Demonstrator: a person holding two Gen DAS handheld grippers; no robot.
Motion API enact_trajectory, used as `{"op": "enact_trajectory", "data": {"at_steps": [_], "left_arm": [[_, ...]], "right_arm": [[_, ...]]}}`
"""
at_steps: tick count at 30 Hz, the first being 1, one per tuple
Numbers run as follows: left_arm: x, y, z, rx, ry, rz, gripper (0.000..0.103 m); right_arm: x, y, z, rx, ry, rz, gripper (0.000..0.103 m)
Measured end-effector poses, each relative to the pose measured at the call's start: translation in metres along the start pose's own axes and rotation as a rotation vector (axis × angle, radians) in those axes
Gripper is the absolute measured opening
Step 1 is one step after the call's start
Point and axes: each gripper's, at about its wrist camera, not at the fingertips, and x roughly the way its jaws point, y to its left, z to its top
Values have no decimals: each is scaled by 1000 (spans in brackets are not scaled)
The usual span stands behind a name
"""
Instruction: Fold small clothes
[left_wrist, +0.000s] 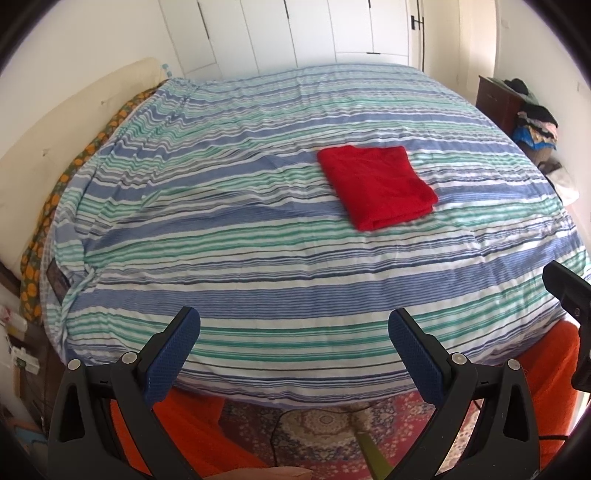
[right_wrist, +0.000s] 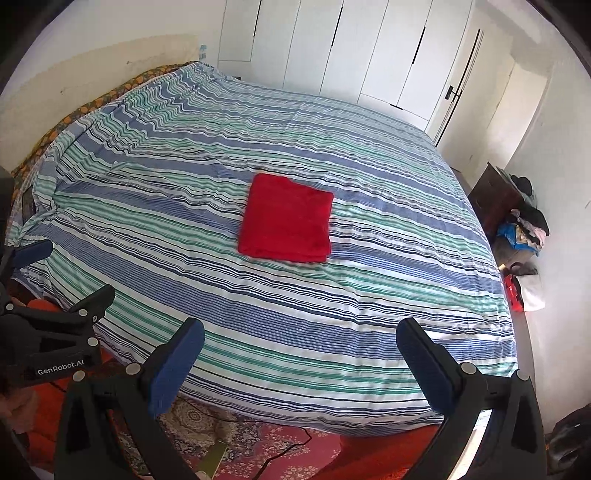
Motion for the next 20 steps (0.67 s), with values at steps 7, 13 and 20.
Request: {"op": "enact_trajectory", "data": {"at_steps": [7, 13, 20], "left_arm": [[0, 1, 2, -8, 2, -8, 102], [1, 2, 2, -7, 7, -7, 102], [-3, 1, 2, 2, -22, 2, 102]], "right_arm": [[3, -4, 0, 1, 0, -12, 102], [3, -4, 2, 3, -1, -5, 102], [3, -4, 3, 7, -2, -6, 102]]}}
